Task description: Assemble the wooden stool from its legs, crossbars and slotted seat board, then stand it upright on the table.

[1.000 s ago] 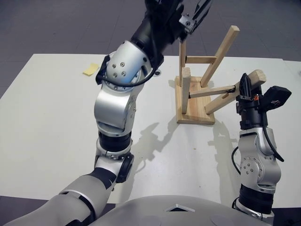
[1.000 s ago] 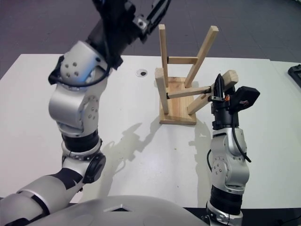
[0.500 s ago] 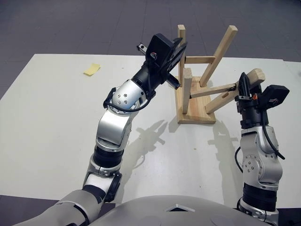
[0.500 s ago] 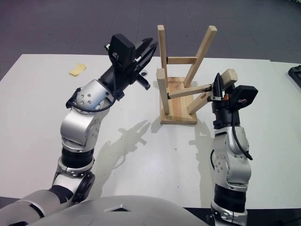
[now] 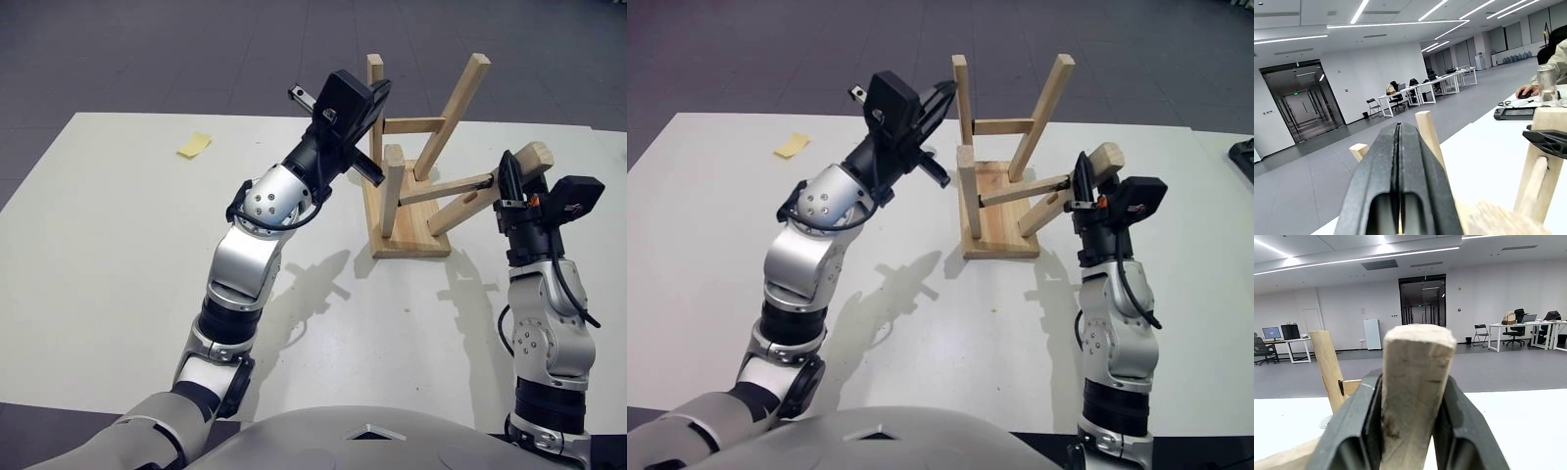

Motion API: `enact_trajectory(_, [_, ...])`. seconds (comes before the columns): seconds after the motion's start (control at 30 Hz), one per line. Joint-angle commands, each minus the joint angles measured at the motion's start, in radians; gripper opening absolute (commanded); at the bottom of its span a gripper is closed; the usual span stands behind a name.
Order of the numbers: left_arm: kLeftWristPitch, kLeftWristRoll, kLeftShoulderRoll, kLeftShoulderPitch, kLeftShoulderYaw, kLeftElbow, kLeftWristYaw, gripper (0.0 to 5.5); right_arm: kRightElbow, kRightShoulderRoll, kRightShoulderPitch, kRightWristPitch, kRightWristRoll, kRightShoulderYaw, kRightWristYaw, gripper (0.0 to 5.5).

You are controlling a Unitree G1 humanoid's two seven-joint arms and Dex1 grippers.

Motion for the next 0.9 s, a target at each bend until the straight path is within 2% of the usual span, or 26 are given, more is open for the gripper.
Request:
enact_trajectory(0.03, [0.077, -0.154, -0.114, -0.21, 0.169, -0.033, 0.092, 0.0, 0.085, 0.007, 0.105, 0.119, -0.03, 0.028, -0.001, 1.1])
enact_trajectory(0.1, [0.081, -0.237, -0.194, -0.328, 0.232, -0.001, 0.162, 0.0, 0.083, 0.016, 0.11, 0.118, -0.029, 0.035, -0.005, 1.1])
enact_trajectory(0.17, [0.076, -0.255, -0.252, -0.399, 0.229, 0.076, 0.217, 0.0, 0.085, 0.026, 0.11, 0.114, -0.032, 0.046, -0.009, 1.1])
enact_trajectory(0.3, [0.021, -0.298, -0.331, -0.391, 0.087, 0.243, 0.191, 0.0, 0.083, 0.04, 0.1, 0.115, -0.038, 0.07, -0.019, 1.1])
enact_trajectory(0.4, [0.055, -0.4, -0.399, -0.342, 0.042, 0.314, 0.173, 0.0, 0.08, 0.049, 0.103, 0.116, -0.038, 0.083, -0.023, 1.09])
enact_trajectory(0.5, [0.114, -0.473, -0.403, -0.292, -0.019, 0.304, 0.197, 0.0, 0.076, 0.053, 0.111, 0.12, -0.04, 0.089, -0.026, 1.07])
enact_trajectory(0.77, [0.212, -0.642, -0.4, -0.306, -0.121, 0.318, 0.215, 0.0, 0.031, 0.059, 0.089, 0.154, -0.037, 0.117, -0.06, 1.05])
enact_trajectory(0.9, [0.207, -0.626, -0.322, -0.269, -0.184, 0.334, 0.216, 0.0, 0.002, 0.058, 0.073, 0.172, -0.024, 0.121, -0.084, 1.04])
